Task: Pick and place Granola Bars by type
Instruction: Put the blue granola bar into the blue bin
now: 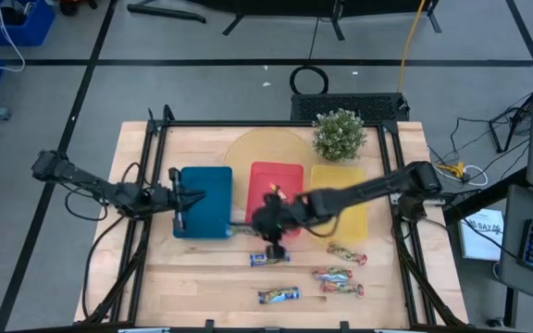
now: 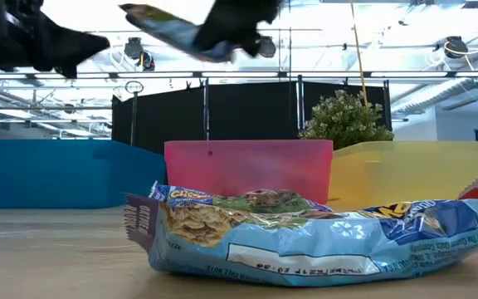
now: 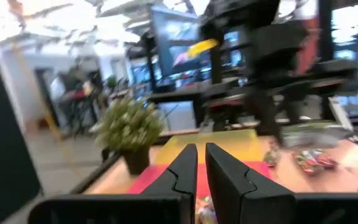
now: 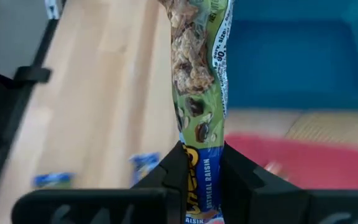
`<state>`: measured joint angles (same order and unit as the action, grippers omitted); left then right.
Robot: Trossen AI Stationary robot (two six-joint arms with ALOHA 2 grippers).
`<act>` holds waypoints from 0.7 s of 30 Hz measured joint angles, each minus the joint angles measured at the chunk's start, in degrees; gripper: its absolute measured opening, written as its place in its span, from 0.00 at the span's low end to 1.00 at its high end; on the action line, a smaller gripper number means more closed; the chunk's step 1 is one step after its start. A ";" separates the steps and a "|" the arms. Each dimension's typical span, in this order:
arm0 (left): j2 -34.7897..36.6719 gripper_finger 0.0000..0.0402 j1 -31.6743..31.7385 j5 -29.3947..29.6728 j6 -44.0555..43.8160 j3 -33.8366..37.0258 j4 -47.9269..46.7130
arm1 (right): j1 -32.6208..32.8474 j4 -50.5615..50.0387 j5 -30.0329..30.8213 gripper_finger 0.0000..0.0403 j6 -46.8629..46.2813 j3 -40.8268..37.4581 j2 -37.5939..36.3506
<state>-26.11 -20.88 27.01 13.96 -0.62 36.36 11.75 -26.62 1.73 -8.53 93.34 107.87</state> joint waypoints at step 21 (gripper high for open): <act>0.42 0.10 -18.69 3.04 30.69 0.00 18.10 | -10.35 3.40 -3.94 0.11 21.24 26.38 24.16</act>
<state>-25.69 -39.57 30.05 44.64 -0.62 54.46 1.40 -23.22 -2.21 12.71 119.72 132.03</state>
